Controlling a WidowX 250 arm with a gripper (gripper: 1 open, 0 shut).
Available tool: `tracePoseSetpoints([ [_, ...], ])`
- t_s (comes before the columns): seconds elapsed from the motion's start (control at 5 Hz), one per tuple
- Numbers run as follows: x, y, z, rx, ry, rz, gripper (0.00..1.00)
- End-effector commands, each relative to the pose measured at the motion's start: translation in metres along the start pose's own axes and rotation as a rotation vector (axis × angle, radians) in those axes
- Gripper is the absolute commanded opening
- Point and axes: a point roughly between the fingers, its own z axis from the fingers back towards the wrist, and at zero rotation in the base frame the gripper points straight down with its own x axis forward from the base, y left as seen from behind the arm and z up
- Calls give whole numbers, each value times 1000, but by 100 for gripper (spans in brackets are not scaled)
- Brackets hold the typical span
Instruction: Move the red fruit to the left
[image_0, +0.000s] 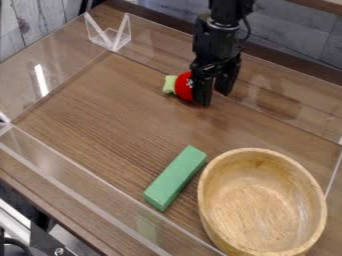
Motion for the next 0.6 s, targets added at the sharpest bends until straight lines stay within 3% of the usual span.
tracePoseSetpoints([
  [0.0,-8,-1,41,-99,-31,-25,0],
  [0.4,-22,-1,38,-93,-40,-30,0],
])
